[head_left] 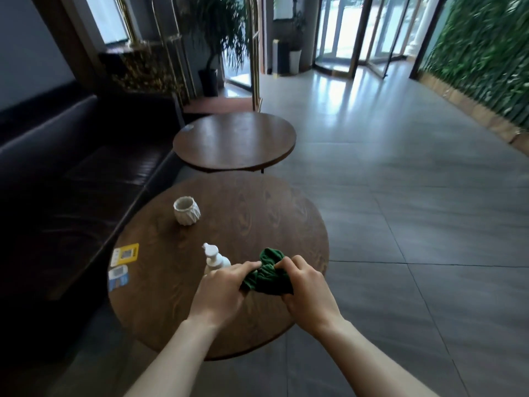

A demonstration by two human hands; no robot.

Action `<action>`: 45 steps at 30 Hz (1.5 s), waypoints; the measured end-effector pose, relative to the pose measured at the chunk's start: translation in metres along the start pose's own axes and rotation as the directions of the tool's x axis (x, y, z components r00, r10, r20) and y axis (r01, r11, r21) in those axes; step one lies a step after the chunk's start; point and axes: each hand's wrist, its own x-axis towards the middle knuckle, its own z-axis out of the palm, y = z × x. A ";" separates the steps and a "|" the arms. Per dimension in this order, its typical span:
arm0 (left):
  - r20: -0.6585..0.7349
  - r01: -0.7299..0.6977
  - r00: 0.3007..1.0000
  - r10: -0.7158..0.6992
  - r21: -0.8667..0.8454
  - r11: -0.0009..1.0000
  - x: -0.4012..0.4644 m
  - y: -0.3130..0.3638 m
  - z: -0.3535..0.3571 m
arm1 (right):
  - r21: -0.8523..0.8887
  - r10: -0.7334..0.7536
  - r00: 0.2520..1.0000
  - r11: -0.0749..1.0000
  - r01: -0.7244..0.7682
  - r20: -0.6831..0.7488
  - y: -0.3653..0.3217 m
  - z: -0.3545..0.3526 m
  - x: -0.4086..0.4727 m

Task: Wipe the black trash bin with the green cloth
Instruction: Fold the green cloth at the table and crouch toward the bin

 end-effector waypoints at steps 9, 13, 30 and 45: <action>-0.136 -0.096 0.986 0.092 -0.025 0.995 -0.089 0.024 -0.144 | -0.054 -0.085 0.986 0.995 0.078 -0.141 -0.134 -0.090 -0.078; -0.197 -0.134 0.972 0.131 -0.006 0.991 -0.132 0.028 -0.197 | -0.071 -0.115 0.973 0.992 0.103 -0.199 -0.184 -0.114 -0.110; -0.338 -0.250 0.898 0.281 0.133 0.959 -0.223 0.019 -0.298 | -0.158 -0.230 0.934 0.968 0.193 -0.272 -0.279 -0.153 -0.184; -0.303 -0.236 0.905 0.297 0.222 0.946 -0.231 0.077 -0.286 | -0.188 -0.168 0.959 0.974 0.126 -0.229 -0.210 -0.199 -0.215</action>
